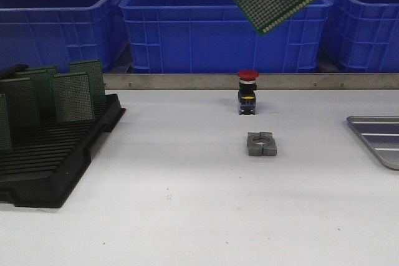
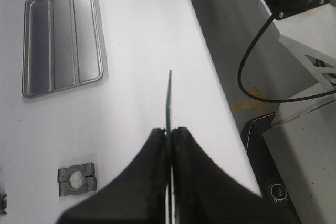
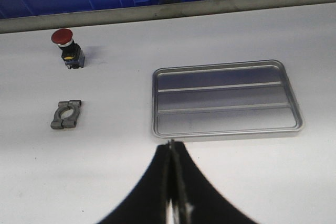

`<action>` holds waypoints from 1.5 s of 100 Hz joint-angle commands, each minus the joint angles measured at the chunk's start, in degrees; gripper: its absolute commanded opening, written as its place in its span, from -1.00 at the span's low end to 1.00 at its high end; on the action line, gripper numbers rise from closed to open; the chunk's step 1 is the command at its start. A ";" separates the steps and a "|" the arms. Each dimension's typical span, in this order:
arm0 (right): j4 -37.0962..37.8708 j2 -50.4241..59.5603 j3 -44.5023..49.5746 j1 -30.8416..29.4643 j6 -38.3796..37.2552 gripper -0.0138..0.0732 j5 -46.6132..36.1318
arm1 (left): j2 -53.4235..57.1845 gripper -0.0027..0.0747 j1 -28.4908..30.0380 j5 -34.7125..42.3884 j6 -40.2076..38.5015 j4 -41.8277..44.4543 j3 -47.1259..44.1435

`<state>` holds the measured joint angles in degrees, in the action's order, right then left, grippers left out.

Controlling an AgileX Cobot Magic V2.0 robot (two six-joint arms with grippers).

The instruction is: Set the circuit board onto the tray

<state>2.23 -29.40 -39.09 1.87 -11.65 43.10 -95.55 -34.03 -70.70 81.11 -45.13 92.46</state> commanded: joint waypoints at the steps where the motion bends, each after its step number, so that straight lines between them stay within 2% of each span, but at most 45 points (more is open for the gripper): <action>1: 0.67 -0.76 -1.99 0.17 -0.15 -0.83 -3.10 | 2.64 -0.95 -0.43 -2.37 -0.58 -3.74 1.47; 7: 0.67 -0.76 -1.99 0.17 -0.15 -0.79 -2.84 | 2.64 -0.95 -0.43 -2.37 -0.58 -3.74 1.47; 14: 0.67 -0.76 -1.99 0.17 -0.15 -0.63 -2.51 | 2.64 -0.95 -0.43 -2.37 -0.58 -3.74 1.47; 31: 0.67 -0.76 -1.99 0.17 -0.15 -0.02 -2.52 | 2.64 -0.95 -0.43 -2.37 -0.58 -3.74 1.47; 38: 0.49 -0.76 -1.99 0.17 -0.15 0.16 -2.21 | 2.64 -0.95 -0.43 -2.37 -0.58 -3.74 1.47; 45: -0.17 -0.76 -1.99 0.17 -0.15 0.25 -2.69 | 2.64 -0.95 -0.43 -2.37 -0.58 -3.74 1.47; 58: -4.58 -1.03 -1.99 0.17 1.34 0.25 -6.09 | 2.64 -0.95 -0.43 -2.37 -0.58 -3.74 1.47; 75: -15.77 -5.11 -3.98 0.17 17.99 0.25 -5.79 | 2.64 -0.95 -0.43 -2.37 -0.58 -3.74 1.47; 102: -42.96 -17.12 -8.90 0.17 55.89 0.25 4.77 | 2.64 -0.95 -0.43 -2.37 -0.58 -3.74 1.47; 115: -53.07 -22.01 -10.10 0.17 72.69 0.25 9.68 | 2.64 -0.95 -0.43 -2.37 -0.58 -3.74 1.47; 132: -59.57 -26.94 -11.29 0.17 82.27 0.25 13.71 | 2.64 -0.95 -0.43 -2.37 -0.58 -3.74 1.47; 150: -61.07 -30.05 -12.75 0.17 84.56 0.25 15.57 | 2.64 -0.95 -0.43 -2.37 -0.58 -3.74 1.47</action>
<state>-54.36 -58.94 -49.44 1.87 71.05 58.22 -95.55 -34.03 -70.70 81.11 -45.13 92.46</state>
